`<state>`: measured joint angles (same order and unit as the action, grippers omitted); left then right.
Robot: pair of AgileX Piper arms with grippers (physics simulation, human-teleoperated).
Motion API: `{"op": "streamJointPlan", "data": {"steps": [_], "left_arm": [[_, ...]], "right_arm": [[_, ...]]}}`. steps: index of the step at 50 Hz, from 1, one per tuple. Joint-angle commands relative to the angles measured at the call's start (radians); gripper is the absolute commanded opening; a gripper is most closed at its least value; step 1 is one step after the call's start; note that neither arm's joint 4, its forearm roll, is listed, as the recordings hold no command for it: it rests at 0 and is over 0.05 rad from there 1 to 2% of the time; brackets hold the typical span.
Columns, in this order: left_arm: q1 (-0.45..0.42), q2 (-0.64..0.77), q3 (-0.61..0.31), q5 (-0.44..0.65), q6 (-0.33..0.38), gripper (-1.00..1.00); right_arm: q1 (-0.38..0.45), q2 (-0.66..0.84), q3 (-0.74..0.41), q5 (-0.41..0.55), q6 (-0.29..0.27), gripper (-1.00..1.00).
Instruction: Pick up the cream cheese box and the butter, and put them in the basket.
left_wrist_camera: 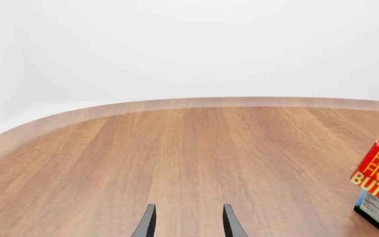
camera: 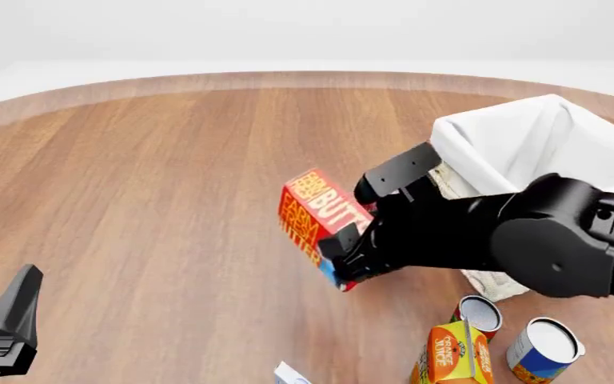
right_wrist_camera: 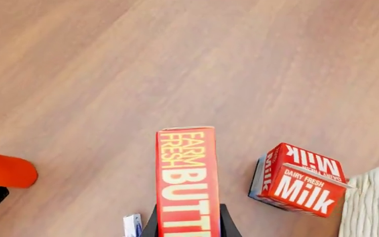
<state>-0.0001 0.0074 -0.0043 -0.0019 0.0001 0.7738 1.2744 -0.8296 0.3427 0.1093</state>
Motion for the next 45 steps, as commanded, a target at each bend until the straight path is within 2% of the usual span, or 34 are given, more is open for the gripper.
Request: {"op": "streamJointPlan", "data": {"steps": [1,9,14,18,25,26,28,45], "left_arm": [[0.0,0.0,0.0,0.0,0.0,1.0],[0.0,0.0,0.0,0.0,0.0,1.0],[0.0,0.0,0.0,0.0,0.0,1.0],[0.0,0.0,0.0,0.0,0.0,1.0],[0.0,0.0,0.0,0.0,0.0,1.0],[0.0,0.0,0.0,0.0,0.0,1.0],[0.0,0.0,0.0,0.0,0.0,1.0],[0.0,0.0,0.0,0.0,0.0,1.0]], "right_arm": [[0.013,-0.067,-0.072,0.041,0.056,-1.0],[0.003,-0.12,-0.102,0.053,0.119,-1.0],[-0.006,-0.129,-0.111,0.057,0.125,-1.0],[-0.01,-0.145,-0.13,0.067,0.174,-1.0],[-0.033,-0.157,-0.156,0.078,0.209,-1.0],[-0.041,-0.163,-0.161,0.078,0.219,-1.0],[-0.048,-0.175,-0.167,0.077,0.273,-1.0],[-0.13,-0.213,-0.178,0.063,0.302,-1.0]]}}
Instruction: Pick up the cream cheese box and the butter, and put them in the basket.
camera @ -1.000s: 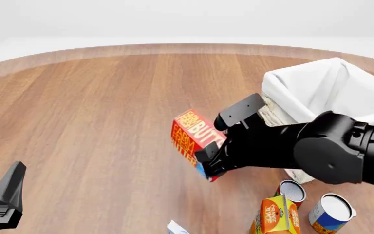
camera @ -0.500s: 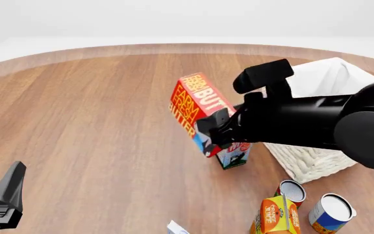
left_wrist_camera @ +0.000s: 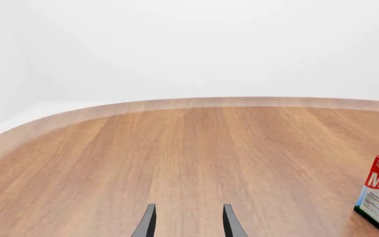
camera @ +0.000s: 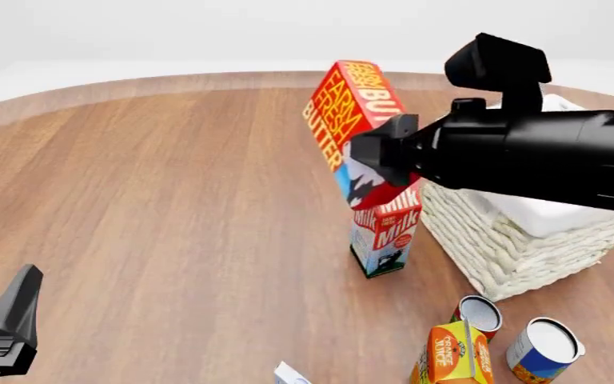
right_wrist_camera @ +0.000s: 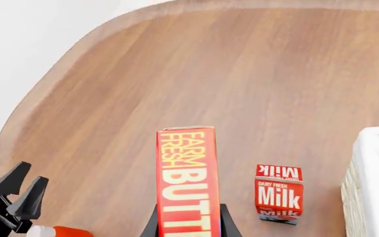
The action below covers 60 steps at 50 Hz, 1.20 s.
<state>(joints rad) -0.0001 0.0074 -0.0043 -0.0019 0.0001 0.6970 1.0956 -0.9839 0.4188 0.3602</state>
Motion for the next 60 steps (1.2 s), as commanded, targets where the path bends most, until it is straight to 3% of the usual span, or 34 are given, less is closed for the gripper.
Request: {"op": "streamJointPlan", "data": {"steps": [1,35,42,60], "left_arm": [[0.0,0.0,0.0,0.0,0.0,1.0],[0.0,0.0,0.0,0.0,0.0,1.0],[0.0,0.0,0.0,0.0,0.0,1.0],[0.0,0.0,0.0,0.0,0.0,1.0]], "right_arm": [[-0.053,-0.034,-0.021,-0.015,0.054,-1.0],[-0.313,-0.086,-0.083,-0.028,0.178,-1.0],[-0.401,-0.093,-0.072,-0.044,0.208,-1.0],[-0.506,-0.072,-0.01,-0.087,0.252,-1.0]]}}
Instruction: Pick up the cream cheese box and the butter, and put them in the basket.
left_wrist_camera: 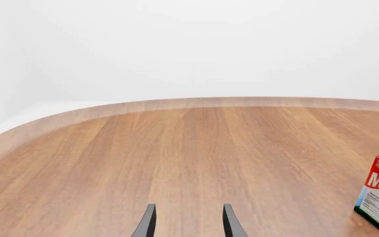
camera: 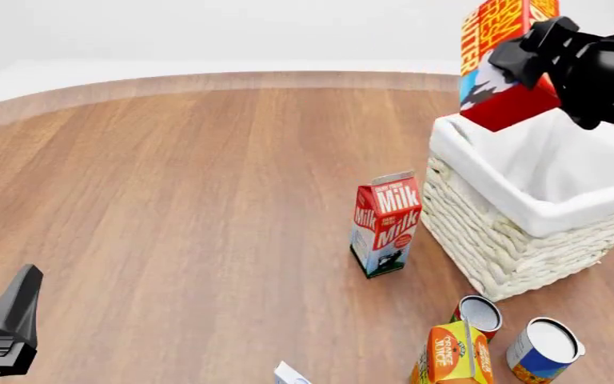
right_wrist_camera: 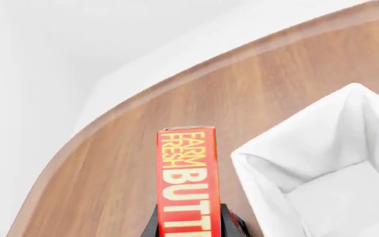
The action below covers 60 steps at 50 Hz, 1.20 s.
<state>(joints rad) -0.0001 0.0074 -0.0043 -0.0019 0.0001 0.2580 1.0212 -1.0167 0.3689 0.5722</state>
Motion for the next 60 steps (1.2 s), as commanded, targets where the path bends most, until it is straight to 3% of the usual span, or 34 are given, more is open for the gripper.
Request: {"op": "streamJointPlan", "data": {"steps": [1,29,60], "left_arm": [[0.0,0.0,0.0,0.0,0.0,1.0],[0.0,0.0,0.0,0.0,0.0,1.0],[0.0,0.0,0.0,0.0,0.0,1.0]], "right_arm": [[-0.077,0.004,0.034,-0.048,0.048,-1.0],[-0.244,0.055,0.09,-0.097,0.092,-1.0],[-0.297,0.12,0.119,-0.128,0.086,-1.0]]}}
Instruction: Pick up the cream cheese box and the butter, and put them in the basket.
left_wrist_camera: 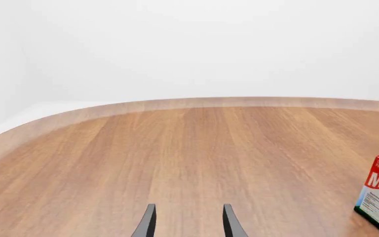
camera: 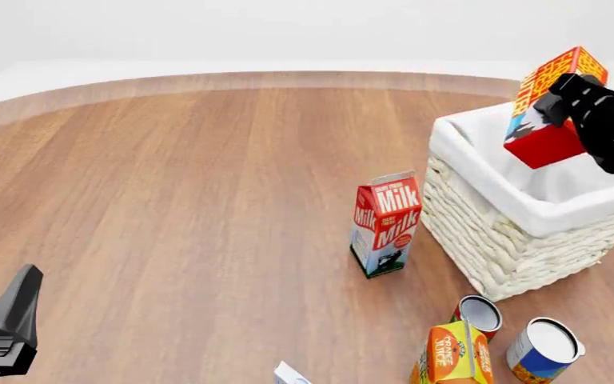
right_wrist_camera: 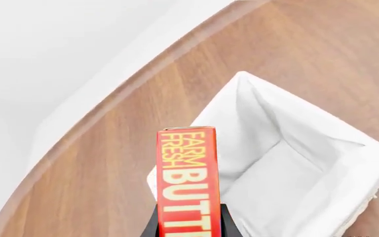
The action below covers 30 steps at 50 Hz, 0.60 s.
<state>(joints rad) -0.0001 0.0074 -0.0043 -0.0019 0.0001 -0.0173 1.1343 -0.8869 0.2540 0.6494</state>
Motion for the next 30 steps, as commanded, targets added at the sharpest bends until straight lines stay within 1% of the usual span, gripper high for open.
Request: {"op": "streamJointPlan", "data": {"steps": [1,6,16,30], "left_arm": [[0.0,0.0,0.0,0.0,0.0,1.0],[0.0,0.0,0.0,0.0,0.0,1.0],[0.0,0.0,0.0,0.0,0.0,1.0],[0.0,0.0,0.0,0.0,0.0,1.0]], "right_arm": [[-0.029,0.009,-0.009,-0.015,0.007,-1.0],[-0.043,0.017,0.0,-0.02,-0.002,-1.0],[-0.041,0.027,-0.002,-0.014,-0.009,-1.0],[-0.053,0.046,0.017,-0.032,-0.025,-1.0]]}}
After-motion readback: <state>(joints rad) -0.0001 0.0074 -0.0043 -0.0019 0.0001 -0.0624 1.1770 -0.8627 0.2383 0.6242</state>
